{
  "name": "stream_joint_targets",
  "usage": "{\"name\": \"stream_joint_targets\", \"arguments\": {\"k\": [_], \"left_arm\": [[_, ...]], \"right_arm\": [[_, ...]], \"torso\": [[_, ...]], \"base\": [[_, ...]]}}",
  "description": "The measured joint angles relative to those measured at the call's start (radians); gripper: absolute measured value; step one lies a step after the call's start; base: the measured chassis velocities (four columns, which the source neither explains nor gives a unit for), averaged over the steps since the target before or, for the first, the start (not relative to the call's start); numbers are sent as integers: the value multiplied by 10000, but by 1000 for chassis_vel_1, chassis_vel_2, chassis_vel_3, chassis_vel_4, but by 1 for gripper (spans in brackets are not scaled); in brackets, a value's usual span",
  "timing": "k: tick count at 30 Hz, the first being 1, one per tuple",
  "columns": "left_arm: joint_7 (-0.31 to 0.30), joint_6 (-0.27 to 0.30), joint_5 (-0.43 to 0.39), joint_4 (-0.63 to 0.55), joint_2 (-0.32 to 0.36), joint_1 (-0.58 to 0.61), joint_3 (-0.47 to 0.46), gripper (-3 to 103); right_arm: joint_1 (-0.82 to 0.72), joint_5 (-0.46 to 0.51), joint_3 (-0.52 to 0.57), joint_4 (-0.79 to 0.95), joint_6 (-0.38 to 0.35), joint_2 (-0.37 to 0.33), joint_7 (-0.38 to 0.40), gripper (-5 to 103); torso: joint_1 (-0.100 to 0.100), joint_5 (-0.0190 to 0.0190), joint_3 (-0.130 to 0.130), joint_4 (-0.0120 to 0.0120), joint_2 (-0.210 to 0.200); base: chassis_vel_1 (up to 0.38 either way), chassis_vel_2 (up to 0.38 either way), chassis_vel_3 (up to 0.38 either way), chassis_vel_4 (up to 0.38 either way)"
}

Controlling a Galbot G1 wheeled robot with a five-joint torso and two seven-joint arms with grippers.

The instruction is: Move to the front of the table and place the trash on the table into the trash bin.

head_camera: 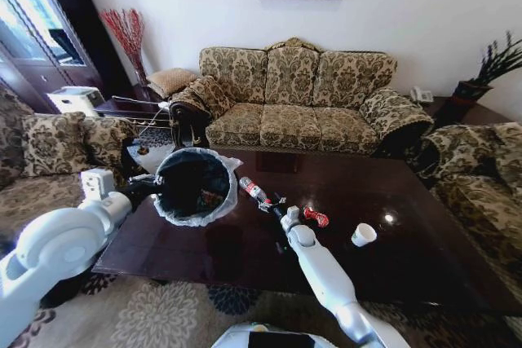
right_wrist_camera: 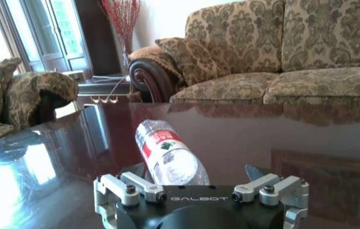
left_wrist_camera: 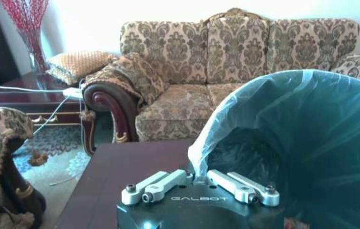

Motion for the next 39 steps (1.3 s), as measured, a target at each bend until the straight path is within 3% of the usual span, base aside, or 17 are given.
{"name": "stream_joint_targets", "arguments": {"k": [2, 4, 7, 8, 10, 12, 19, 24, 31, 37, 39], "left_arm": [[4, -2, -26, -13, 35, 27, -48, 0], [7, -5, -41, -5, 70, 25, -65, 0], [17, -36, -65, 100, 126, -61, -13, 0], [17, -36, -65, 100, 126, -61, -13, 0], [102, -87, 28, 137, 91, -96, 102, 0], [130, -98, 51, 136, 67, -96, 127, 0], [240, -300, 174, 173, -28, -77, 185, 0], [265, -307, 210, 185, -62, -59, 226, 0], [290, -315, 220, 269, -41, -72, 247, 0], [245, -315, 207, 556, 45, -130, 274, 0], [107, -305, 1, 1011, 198, -232, 302, 0]], "right_arm": [[170, -59, 2, -345, 29, 57, -87, 103], [238, -90, 11, -492, 42, 101, -117, 99], [284, -148, 5, -671, 30, 150, -208, 84], [284, -148, 5, -671, 30, 150, -208, 84], [273, -236, -19, -743, 16, 178, -221, 73], [256, -240, -33, -745, 11, 179, -218, 73], [154, -250, -200, -789, 43, 116, -389, 40], [82, -247, -235, -775, 74, 124, -424, 25], [-283, -57, -228, -229, 73, -27, -409, 23], [-1067, 348, 7, 1737, 78, -525, -77, 23], [-1837, 966, 305, 3828, 75, -1070, 68, 23]], "torso": [[1, 0, 1, -2, -1], [2, 1, 1, -2, 0], [1, 2, 0, -2, 0], [1, 2, 0, -2, 0], [1, 0, 0, -2, 0], [1, 1, 0, -1, 0], [1, 1, -1, -1, 0], [1, 1, 0, -2, 0], [1, 2, 0, -1, 0], [1, 3, 0, 0, 0], [1, 5, 0, -5, 0]], "base": [[0, 0, 0, 0], [0, 0, 0, 0], [0, 0, 0, 0], [0, 0, 0, 0], [0, 0, 0, 0], [0, 0, 0, 0], [0, 0, 0, 0], [0, 0, 0, 0], [0, 0, 0, 0], [0, 0, 0, 0], [0, 0, 0, 0]]}}
